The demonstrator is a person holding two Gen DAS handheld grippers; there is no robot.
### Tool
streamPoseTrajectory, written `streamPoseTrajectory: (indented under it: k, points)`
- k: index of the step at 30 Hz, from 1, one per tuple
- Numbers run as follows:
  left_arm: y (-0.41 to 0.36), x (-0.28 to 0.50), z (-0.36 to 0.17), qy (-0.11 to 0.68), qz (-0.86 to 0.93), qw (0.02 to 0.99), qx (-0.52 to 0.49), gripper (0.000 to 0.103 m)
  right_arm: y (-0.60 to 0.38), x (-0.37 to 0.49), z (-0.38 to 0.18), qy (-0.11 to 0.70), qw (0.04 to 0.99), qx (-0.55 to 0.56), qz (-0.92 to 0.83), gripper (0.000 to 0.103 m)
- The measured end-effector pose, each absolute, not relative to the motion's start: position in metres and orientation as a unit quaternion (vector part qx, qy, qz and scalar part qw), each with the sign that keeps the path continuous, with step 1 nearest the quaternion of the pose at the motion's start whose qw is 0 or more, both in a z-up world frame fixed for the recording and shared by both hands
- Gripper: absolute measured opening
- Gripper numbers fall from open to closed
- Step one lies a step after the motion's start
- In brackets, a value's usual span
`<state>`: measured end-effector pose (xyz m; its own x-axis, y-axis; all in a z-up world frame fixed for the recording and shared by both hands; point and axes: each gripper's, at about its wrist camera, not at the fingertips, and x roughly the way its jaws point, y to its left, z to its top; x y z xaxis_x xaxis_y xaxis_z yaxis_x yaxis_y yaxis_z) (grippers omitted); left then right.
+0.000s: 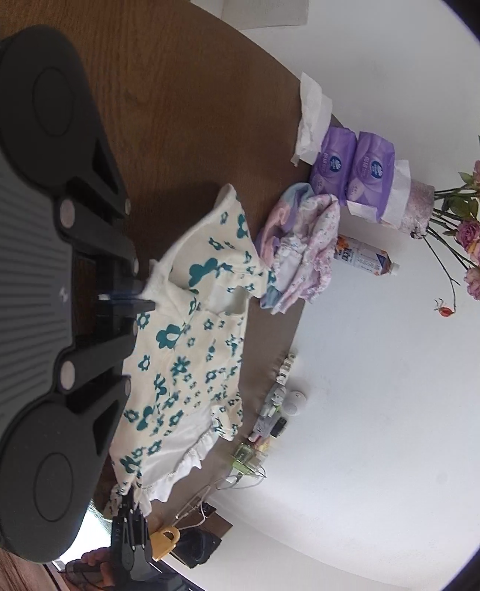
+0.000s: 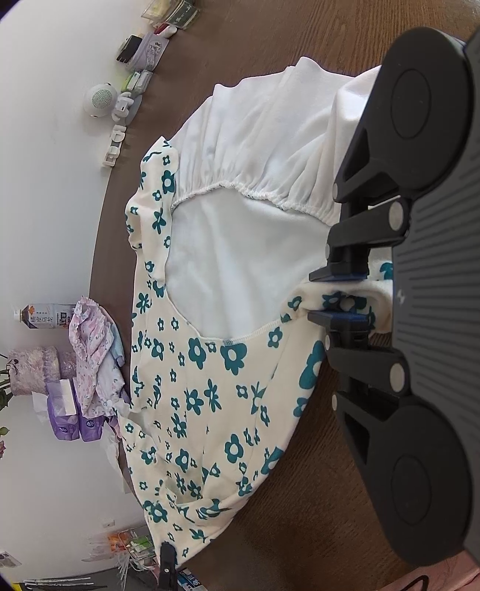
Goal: Fold clothes
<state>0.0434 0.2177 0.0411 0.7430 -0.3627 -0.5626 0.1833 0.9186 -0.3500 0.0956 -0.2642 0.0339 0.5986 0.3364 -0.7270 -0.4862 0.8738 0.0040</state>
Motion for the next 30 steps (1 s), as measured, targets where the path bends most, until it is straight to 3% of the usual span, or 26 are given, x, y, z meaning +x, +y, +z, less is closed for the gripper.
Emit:
streamPoseTrajectory:
  k: [2,6,11,19,25,28,30]
  points:
    - [0.221,0.041,0.035,0.341,-0.131,0.921,-0.133,0.017,-0.264,0.095,0.034,0.382,0.89,-0.101,0.229,0.014]
    - [0.218,0.034,0.052,0.314,-0.064,0.942,-0.105,0.029,-0.265,0.094,0.033,0.379,0.891,-0.105,0.228,0.014]
    - [0.164,0.047,0.078,0.296,-0.138,0.945,-0.011,0.048,-0.265,0.093,0.033,0.376,0.891,-0.107,0.232,0.014]
    - [0.098,0.102,0.05,0.381,-0.229,0.876,0.187,0.048,-0.262,0.091,0.033,0.372,0.883,-0.138,0.251,0.014]
    - [0.099,0.115,0.036,0.423,-0.265,0.842,0.207,0.047,-0.264,0.094,0.034,0.374,0.879,-0.135,0.261,0.014]
    - [0.101,0.114,0.035,0.426,-0.268,0.842,0.194,0.031,-0.267,0.096,0.034,0.376,0.88,-0.119,0.263,0.014]
    - [0.101,0.11,0.035,0.424,-0.265,0.845,0.191,0.012,-0.269,0.096,0.033,0.378,0.881,-0.109,0.262,0.014]
